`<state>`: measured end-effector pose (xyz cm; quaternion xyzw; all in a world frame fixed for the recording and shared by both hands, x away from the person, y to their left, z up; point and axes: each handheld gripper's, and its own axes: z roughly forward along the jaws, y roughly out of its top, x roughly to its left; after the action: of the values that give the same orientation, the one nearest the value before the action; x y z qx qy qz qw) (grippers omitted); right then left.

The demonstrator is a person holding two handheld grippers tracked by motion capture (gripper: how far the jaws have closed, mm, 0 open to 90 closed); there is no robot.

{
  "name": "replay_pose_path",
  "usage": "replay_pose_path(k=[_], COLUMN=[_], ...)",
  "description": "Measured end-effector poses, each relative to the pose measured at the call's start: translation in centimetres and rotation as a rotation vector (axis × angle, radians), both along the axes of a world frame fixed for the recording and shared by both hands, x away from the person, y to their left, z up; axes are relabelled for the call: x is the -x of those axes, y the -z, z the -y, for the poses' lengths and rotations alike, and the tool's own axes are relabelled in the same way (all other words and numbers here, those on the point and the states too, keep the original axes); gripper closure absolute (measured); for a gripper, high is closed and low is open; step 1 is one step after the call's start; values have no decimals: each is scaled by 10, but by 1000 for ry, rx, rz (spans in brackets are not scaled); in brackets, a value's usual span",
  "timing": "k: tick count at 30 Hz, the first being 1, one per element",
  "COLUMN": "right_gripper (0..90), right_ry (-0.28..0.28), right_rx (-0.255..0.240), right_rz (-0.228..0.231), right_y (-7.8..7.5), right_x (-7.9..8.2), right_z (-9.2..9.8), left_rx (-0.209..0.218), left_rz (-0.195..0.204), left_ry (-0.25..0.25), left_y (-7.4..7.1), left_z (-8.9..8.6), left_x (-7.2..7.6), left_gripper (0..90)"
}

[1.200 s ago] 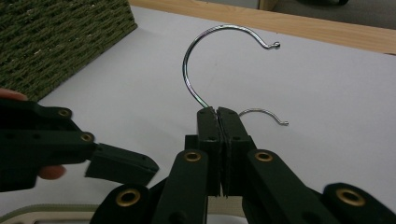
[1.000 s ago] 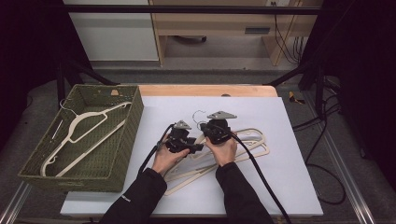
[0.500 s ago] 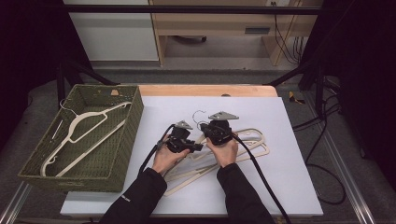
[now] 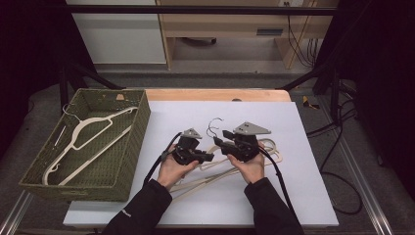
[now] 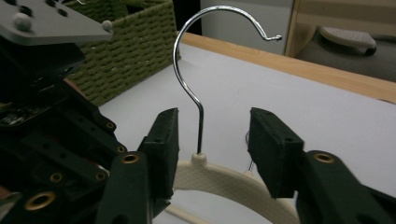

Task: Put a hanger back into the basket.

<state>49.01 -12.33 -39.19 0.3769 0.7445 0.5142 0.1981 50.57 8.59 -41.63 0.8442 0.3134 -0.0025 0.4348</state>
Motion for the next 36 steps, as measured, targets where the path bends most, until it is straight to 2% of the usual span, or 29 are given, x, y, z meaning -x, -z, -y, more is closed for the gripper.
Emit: replay_pose_path(k=[3,5,12,16,20,26,36], right_gripper=[439,387,218,131,93,63,43], right_ry=[-20,-23,-3,18,37,71,103], right_rx=[-9,-10,-40,-45,-41,-80,-55], right_rz=[38,53,69,68,78,79,73], right_y=[-5,-6,-5,-8,-9,-9,-3], right_x=[16,26,48,55,60,64,65], right_z=[15,24,54,72,86,104,116], left_rx=[8,-5,-35,-20,0,23,28], left_rz=[12,27,93,112,140,186,260], left_ry=[25,33,56,58,46,2,-56], left_y=[-6,-10,-25,-36,-50,-78,-122], left_z=[2,3,2,-4,-12,-34,-73], left_x=[10,16,34,39,44,45,47], left_gripper=[856,859,860,860,860,860,860])
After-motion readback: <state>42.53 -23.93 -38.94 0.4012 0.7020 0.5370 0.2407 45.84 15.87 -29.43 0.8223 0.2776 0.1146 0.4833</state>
